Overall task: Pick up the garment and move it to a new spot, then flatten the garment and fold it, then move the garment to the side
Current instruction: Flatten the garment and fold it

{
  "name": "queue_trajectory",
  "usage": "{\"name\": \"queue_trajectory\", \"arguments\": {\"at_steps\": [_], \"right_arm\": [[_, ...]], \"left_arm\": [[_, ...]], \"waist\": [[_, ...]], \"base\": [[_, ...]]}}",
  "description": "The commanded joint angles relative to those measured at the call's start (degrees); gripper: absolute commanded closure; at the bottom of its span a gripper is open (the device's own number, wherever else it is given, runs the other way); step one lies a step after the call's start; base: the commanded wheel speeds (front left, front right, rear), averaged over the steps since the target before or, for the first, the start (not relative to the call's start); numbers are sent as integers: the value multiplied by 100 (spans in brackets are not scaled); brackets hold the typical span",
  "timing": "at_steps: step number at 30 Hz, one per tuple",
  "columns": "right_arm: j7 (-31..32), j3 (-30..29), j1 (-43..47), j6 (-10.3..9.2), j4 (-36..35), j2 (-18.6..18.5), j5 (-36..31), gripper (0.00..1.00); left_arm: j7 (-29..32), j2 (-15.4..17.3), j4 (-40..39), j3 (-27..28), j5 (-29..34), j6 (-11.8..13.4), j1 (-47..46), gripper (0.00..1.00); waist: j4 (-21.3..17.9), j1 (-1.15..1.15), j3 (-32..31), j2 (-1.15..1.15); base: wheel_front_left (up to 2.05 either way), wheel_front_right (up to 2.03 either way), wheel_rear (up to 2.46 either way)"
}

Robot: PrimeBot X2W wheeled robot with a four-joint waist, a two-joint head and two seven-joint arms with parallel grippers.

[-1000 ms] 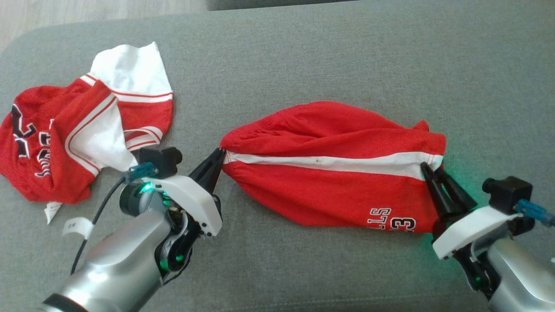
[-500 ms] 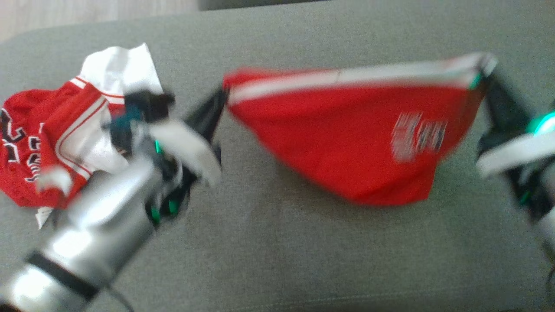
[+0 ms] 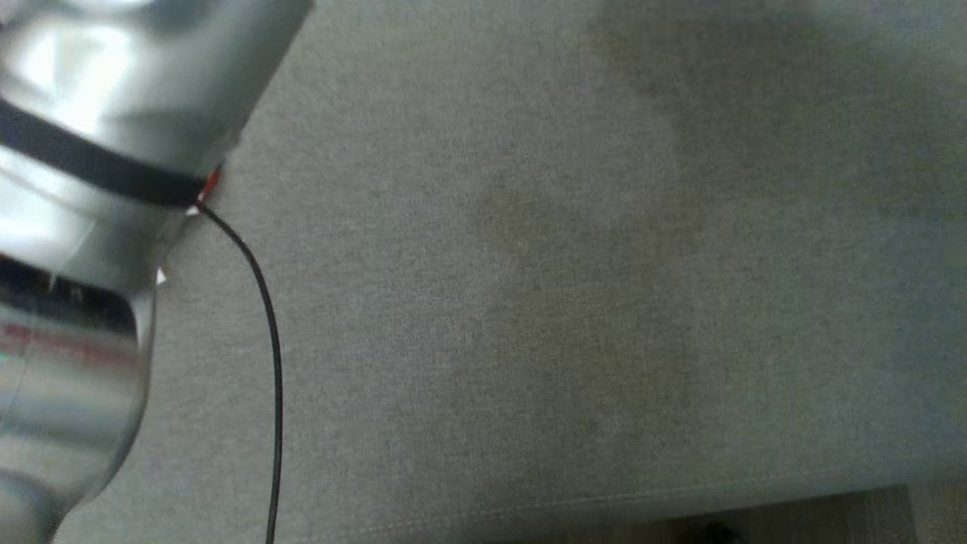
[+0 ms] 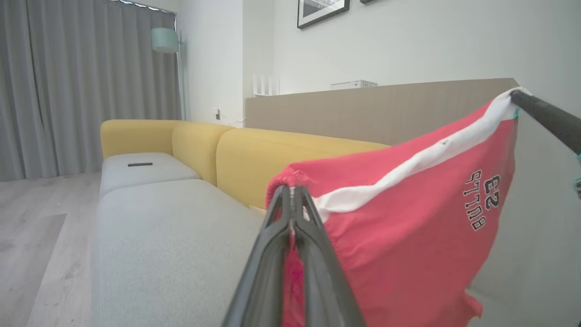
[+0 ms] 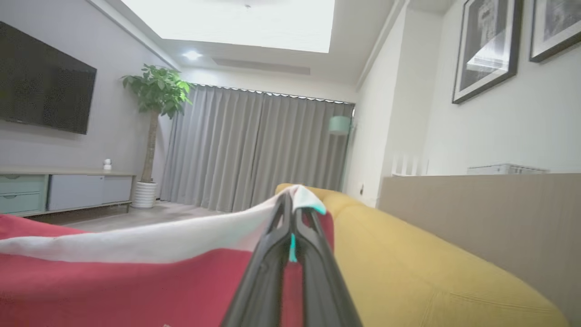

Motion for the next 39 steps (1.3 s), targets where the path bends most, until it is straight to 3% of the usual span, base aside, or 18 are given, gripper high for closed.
{"name": "queue_trajectory", "arguments": {"at_steps": [1, 6, 15, 21, 28, 33, 39], "right_arm": [[-76, 40, -159, 43, -68, -163, -21, 100], [-191, 376, -136, 43, -99, -240, 156, 100], [-334, 336, 1949, 43, -586, -315, 630, 100], [-422, -566, 4127, 43, -1237, -232, 528, 100], [-136, -1580, 6235, 43, -2043, 487, 80, 100], [222, -2151, 7299, 43, -2611, 882, -216, 100], [740, -2774, 8365, 43, -3580, 1029, -506, 100]], "left_arm": [[-78, 65, 57, 290, 129, -42, -401, 100], [-114, -121, -33, 843, 677, -288, -93, 100], [-116, -150, -547, 1316, 1740, -612, 1807, 100], [-116, -261, -1401, 1298, 2574, -740, 3593, 100], [-117, -65, -1623, 955, 3313, -786, 5301, 100], [-117, 39, -1502, 976, 3421, -690, 6201, 100], [-117, 157, -1647, 1110, 3301, -535, 7030, 100]], "waist": [[-67, -2, 308, 0], [-131, -2, 477, 0], [-110, -2, 448, 0], [-104, -2, 19, 0], [-377, -2, -488, 0], [-531, -2, -761, 0], [-623, -2, -1055, 0]], "base": [[0, 0, 0], [0, 0, 0], [0, 0, 0], [0, 0, 0], [0, 0, 0], [0, 0, 0], [0, 0, 0]]}}
